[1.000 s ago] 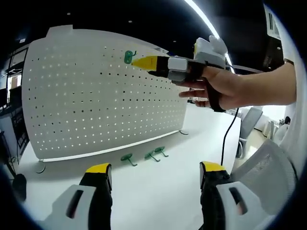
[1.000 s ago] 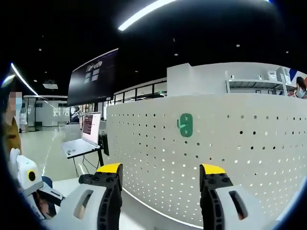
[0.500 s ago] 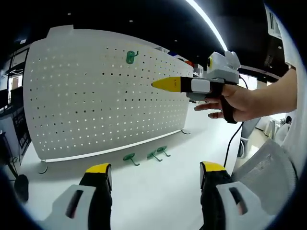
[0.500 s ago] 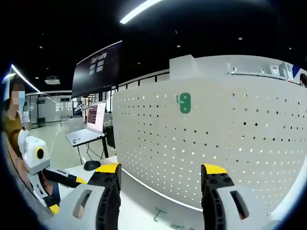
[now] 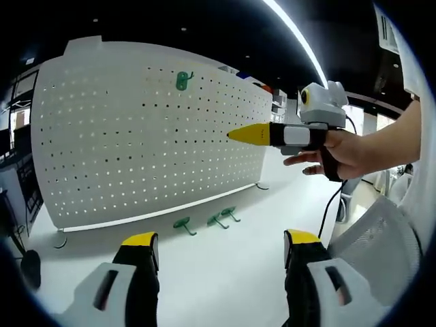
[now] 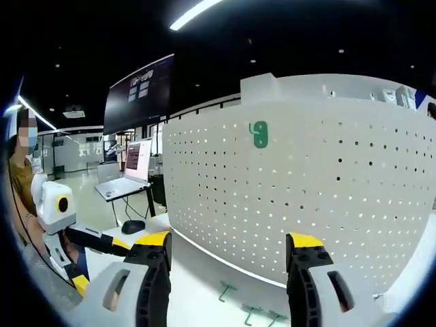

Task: Insert the hook assembly into the mounting plate slot until the hook locks in place.

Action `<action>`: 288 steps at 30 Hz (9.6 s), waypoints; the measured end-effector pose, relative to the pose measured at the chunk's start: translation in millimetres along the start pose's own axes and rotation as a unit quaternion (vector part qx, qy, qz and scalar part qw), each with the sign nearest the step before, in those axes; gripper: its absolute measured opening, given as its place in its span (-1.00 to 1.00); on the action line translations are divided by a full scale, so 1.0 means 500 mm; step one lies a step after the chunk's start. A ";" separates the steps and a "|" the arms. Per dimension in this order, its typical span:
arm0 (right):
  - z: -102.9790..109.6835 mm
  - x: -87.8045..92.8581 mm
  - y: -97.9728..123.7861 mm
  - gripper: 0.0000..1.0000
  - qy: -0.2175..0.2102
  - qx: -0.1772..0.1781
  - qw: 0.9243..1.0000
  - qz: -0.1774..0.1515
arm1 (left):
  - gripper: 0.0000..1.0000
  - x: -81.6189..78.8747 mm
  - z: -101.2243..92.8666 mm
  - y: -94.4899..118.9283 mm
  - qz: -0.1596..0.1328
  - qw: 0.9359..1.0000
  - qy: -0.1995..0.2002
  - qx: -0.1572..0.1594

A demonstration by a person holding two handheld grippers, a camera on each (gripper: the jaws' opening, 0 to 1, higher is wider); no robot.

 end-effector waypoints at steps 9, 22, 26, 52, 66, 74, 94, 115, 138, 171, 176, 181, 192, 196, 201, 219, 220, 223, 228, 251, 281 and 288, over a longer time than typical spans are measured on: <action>-0.012 0.019 0.040 0.35 0.008 0.005 1.000 0.012 | 0.54 0.001 -0.006 -0.003 0.003 1.000 -0.003 0.008; -0.020 0.044 0.082 0.35 0.005 0.013 1.000 0.022 | 0.54 -0.005 -0.005 -0.002 0.006 1.000 -0.010 0.013; -0.023 0.054 0.094 0.36 0.006 0.016 0.999 0.030 | 0.54 -0.004 -0.005 0.001 0.008 1.000 -0.009 0.011; -0.038 0.094 0.152 0.37 -0.005 0.027 0.998 0.050 | 0.54 -0.003 0.001 0.011 0.014 1.000 -0.014 0.007; -0.044 0.113 0.186 0.38 -0.013 0.031 0.997 0.063 | 0.54 0.000 0.020 0.026 0.017 1.000 -0.014 -0.006; -0.043 0.121 0.203 0.38 -0.010 0.032 0.997 0.071 | 0.54 0.002 0.031 0.035 0.022 1.000 -0.016 -0.010; -0.049 0.133 0.238 0.40 -0.011 0.044 0.995 0.094 | 0.54 0.010 0.037 0.041 0.033 0.999 -0.017 0.000; -0.066 0.151 0.262 0.43 -0.017 0.038 0.992 0.118 | 0.54 0.017 0.051 0.062 0.045 0.999 -0.020 -0.001; -0.060 0.162 0.261 0.42 -0.020 0.039 0.991 0.125 | 0.57 0.019 0.051 0.057 0.069 0.997 -0.032 0.033; -0.055 0.175 0.256 0.44 -0.029 0.029 0.989 0.141 | 0.66 0.033 0.121 -0.039 0.223 0.941 -0.181 0.181; -0.054 0.178 0.255 0.45 -0.028 0.028 0.989 0.144 | 0.65 0.030 0.134 -0.063 0.237 0.929 -0.207 0.196; -0.054 0.179 0.255 0.45 -0.029 0.029 0.988 0.146 | 0.66 0.022 0.142 -0.088 0.248 0.919 -0.222 0.210; -0.053 0.185 0.256 0.45 -0.034 0.028 0.987 0.154 | 0.67 0.016 0.147 -0.140 0.269 0.906 -0.229 0.233; -0.054 0.187 0.256 0.45 -0.037 0.027 0.987 0.156 | 0.67 0.008 0.149 -0.162 0.276 0.902 -0.234 0.238; -0.051 0.189 0.255 0.45 -0.037 0.024 0.986 0.162 | 0.66 0.007 0.155 -0.186 0.288 0.888 -0.260 0.246; -0.046 0.197 0.249 0.45 -0.019 0.015 0.983 0.181 | 0.66 0.014 0.182 -0.263 0.316 0.861 -0.296 0.266; -0.045 0.197 0.249 0.45 -0.019 0.015 0.983 0.181 | 0.66 0.014 0.186 -0.268 0.317 0.860 -0.298 0.266; -0.045 0.198 0.249 0.45 -0.019 0.015 0.983 0.184 | 0.66 0.013 0.189 -0.280 0.318 0.859 -0.296 0.270; -0.043 0.201 0.248 0.46 -0.017 0.012 0.982 0.190 | 0.65 0.013 0.194 -0.302 0.324 0.853 -0.303 0.275; -0.045 0.206 0.248 0.46 -0.019 0.016 0.980 0.199 | 0.63 0.018 0.179 -0.385 0.349 0.813 -0.341 0.318; -0.054 0.203 0.250 0.45 -0.036 0.026 0.982 0.185 | 0.59 0.042 0.166 -0.411 0.362 0.799 -0.344 0.334; -0.053 0.205 0.249 0.44 -0.037 0.025 0.981 0.188 | 0.53 0.038 0.171 -0.416 0.364 0.796 -0.347 0.337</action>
Point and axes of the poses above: the point that each gripper's makers call its tool centre point, and the gripper's own axes: y roughly backward along the fingers, z roughly to its left, x roughly out of its underside, the point moved 10 cm from there along y, roughly backward along the fingers, and after that the axes turned 6 degrees about -y, right-handed, at the moved point
